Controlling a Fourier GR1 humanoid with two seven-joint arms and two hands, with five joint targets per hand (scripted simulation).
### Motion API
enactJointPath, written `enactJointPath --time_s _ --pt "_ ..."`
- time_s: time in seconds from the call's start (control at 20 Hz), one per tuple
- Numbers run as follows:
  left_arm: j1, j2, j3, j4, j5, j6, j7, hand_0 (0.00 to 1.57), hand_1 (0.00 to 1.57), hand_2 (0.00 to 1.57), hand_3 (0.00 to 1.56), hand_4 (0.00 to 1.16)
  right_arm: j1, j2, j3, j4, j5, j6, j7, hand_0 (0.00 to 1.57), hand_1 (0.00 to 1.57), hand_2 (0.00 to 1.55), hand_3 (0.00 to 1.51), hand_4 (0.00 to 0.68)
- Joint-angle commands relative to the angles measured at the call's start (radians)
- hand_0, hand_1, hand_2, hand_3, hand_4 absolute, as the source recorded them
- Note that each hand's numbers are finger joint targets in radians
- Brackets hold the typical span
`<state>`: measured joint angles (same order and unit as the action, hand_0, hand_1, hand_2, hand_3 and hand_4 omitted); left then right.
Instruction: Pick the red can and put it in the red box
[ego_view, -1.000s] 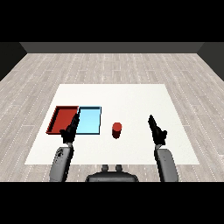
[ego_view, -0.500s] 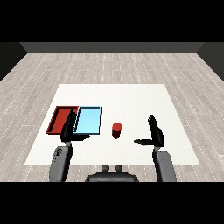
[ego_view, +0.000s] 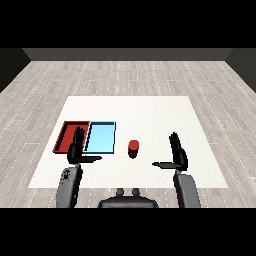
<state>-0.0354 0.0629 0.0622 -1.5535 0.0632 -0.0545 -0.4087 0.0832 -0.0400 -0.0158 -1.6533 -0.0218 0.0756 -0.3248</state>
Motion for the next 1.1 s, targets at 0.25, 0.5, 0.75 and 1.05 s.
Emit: enactJointPath --time_s 0.25,0.5,0.75,1.05 --pt "0.046 -0.016 -0.004 -0.017 0.023 -0.030 -0.054 0.00 0.00 0.00 0.00 0.00 -0.007 0.038 0.053 -0.002 0.006 -0.015 0.028 0.00 0.00 0.00 0.00 0.000" --pt "0.051 -0.037 -0.039 -0.093 0.010 0.015 0.013 0.00 0.00 0.00 0.00 0.00 -0.113 0.035 0.023 0.091 -0.024 0.002 0.058 0.00 0.00 0.00 0.00 0.000" --pt "0.053 -0.019 -0.024 -0.115 0.026 0.005 0.039 0.00 0.00 0.00 0.00 0.00 -0.066 0.040 0.119 0.137 -0.028 -0.047 0.031 0.00 0.00 0.00 0.00 0.000" --pt "-0.053 -0.001 0.011 -0.050 0.061 -0.007 0.075 0.00 0.00 0.00 0.00 0.00 -0.156 0.028 0.084 0.187 -0.075 -0.033 0.068 0.00 0.00 0.00 0.00 0.000"
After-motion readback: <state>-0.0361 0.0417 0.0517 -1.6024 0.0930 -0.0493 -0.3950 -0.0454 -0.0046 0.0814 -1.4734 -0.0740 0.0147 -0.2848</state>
